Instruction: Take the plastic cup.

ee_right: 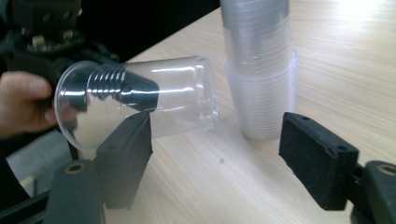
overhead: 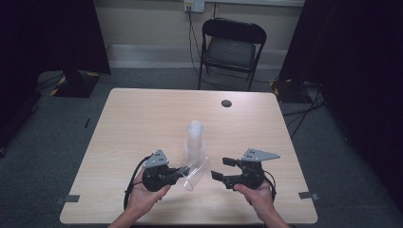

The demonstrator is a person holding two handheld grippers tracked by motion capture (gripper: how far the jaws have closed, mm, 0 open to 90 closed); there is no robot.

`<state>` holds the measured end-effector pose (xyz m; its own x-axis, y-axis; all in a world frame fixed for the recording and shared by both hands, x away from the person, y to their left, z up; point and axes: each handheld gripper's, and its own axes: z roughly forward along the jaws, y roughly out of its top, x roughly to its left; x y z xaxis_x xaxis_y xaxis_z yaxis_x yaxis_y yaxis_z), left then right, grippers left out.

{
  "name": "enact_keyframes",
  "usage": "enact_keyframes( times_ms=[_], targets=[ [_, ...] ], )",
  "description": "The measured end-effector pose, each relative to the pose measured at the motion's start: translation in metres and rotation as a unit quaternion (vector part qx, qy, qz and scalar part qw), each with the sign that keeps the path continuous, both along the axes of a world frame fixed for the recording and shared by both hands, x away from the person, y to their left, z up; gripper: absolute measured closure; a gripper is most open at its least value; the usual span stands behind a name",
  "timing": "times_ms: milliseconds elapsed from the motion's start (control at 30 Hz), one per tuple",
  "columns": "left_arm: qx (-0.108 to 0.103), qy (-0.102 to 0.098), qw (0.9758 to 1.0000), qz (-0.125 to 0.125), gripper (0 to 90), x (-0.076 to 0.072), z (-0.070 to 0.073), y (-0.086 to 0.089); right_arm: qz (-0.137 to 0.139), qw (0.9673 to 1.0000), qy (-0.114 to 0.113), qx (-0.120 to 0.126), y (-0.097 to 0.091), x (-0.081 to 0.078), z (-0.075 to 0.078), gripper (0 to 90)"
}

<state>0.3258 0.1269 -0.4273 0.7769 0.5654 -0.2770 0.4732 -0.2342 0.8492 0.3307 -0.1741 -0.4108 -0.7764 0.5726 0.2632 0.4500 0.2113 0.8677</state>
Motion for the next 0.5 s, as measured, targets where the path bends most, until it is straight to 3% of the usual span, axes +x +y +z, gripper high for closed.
enact_keyframes(
  times_ms=[233,333,433,500],
  targets=[
    [0.022,0.046,0.9987,-0.01,89.9,0.003,-0.005,-0.003,0.027,0.9979,-0.031,-0.05,0.011,-0.005,-0.005,25.3],
    [0.033,0.062,0.9974,-0.018,90.0,0.005,-0.004,-0.004,0.041,0.9955,-0.044,-0.073,0.016,-0.008,-0.008,23.6],
    [0.03,0.089,0.9952,-0.024,90.0,0.008,-0.004,-0.006,0.056,0.9923,-0.059,-0.093,0.019,-0.011,-0.01,22.8],
    [0.034,0.097,0.9943,-0.027,90.0,0.01,-0.004,-0.007,0.064,0.9896,-0.071,-0.108,0.022,-0.014,-0.011,22.4]
  ],
)
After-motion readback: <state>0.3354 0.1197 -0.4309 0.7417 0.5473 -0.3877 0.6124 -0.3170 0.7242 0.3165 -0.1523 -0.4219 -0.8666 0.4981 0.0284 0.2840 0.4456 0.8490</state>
